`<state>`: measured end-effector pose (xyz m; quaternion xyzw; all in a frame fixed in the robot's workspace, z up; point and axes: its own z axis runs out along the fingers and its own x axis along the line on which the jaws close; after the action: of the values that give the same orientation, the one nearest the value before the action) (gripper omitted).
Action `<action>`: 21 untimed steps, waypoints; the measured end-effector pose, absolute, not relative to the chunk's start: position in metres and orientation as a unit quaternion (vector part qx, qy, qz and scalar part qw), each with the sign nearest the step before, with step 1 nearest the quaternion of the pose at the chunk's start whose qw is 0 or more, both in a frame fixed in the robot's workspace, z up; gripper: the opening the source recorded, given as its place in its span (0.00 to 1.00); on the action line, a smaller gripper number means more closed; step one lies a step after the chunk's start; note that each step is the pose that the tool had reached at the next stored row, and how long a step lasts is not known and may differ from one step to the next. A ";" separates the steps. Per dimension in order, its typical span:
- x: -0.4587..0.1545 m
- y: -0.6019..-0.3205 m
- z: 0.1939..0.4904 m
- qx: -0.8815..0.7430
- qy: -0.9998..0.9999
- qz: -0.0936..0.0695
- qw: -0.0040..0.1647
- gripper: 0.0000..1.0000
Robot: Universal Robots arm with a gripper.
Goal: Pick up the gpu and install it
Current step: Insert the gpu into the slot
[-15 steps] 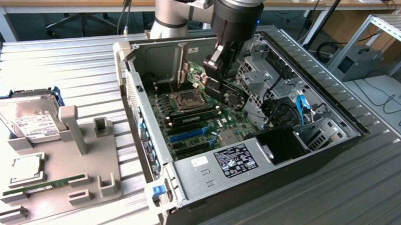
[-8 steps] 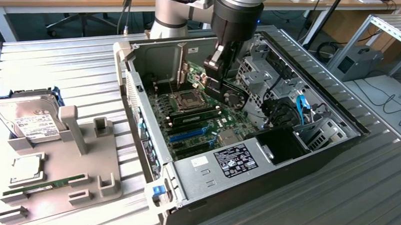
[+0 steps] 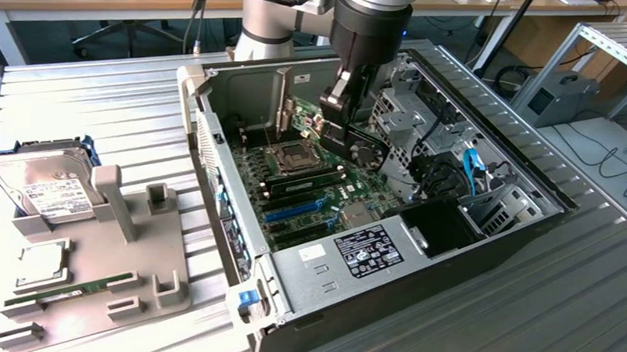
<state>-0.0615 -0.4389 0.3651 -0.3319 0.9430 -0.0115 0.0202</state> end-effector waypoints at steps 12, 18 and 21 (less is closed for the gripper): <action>-0.061 -0.439 0.365 -0.353 0.936 -0.011 0.020 0.26; -0.061 -0.439 0.365 -0.361 0.932 -0.011 0.020 0.26; -0.061 -0.439 0.365 -0.365 0.931 -0.011 0.021 0.26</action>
<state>-0.0614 -0.4389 0.3651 -0.3652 0.9307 -0.0109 0.0205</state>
